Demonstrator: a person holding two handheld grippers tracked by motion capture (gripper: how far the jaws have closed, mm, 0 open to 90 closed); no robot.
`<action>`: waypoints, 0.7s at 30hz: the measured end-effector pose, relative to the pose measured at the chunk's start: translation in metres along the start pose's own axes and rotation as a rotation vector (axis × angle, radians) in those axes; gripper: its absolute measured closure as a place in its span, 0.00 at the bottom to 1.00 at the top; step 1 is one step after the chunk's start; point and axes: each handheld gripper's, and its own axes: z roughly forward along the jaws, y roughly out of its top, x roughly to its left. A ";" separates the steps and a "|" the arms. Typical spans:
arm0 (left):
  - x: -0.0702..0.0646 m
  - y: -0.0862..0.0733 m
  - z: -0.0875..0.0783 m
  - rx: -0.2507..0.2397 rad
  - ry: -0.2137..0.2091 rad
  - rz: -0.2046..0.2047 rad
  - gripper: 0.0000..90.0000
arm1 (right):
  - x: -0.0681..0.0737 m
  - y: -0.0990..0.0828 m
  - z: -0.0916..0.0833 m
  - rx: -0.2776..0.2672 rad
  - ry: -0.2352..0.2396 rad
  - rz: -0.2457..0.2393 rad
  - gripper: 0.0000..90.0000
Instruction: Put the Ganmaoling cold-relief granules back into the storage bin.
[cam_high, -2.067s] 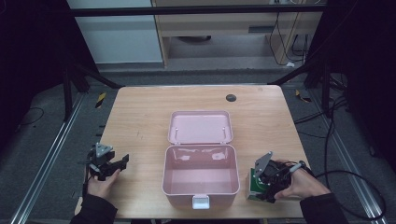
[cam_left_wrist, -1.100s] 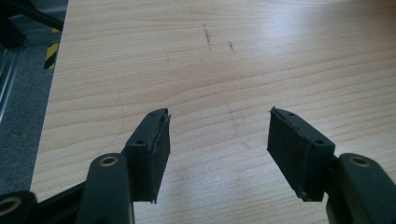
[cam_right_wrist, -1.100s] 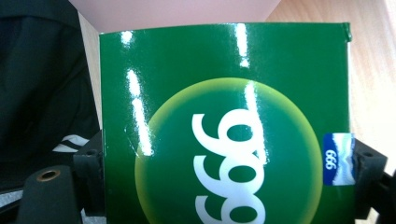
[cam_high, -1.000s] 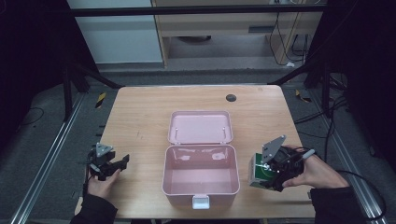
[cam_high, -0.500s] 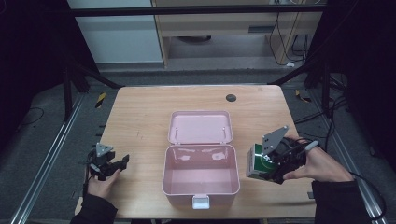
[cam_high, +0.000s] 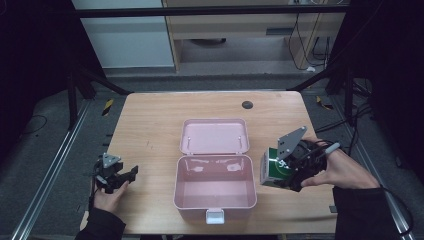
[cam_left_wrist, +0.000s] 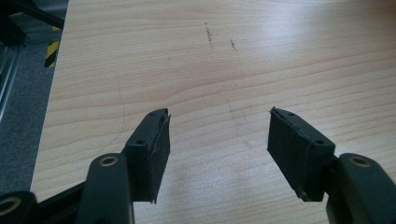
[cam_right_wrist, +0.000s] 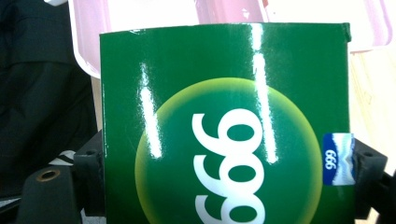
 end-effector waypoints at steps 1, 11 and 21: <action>0.000 0.000 0.000 -0.001 -0.001 0.000 0.43 | 0.000 0.001 -0.001 0.002 0.000 -0.002 0.18; 0.000 0.000 0.000 -0.002 0.000 -0.001 0.43 | 0.000 0.017 -0.005 -0.022 0.002 -0.012 0.18; 0.000 0.000 -0.001 -0.003 0.000 0.000 0.43 | 0.000 0.039 0.001 -0.022 0.023 -0.040 0.18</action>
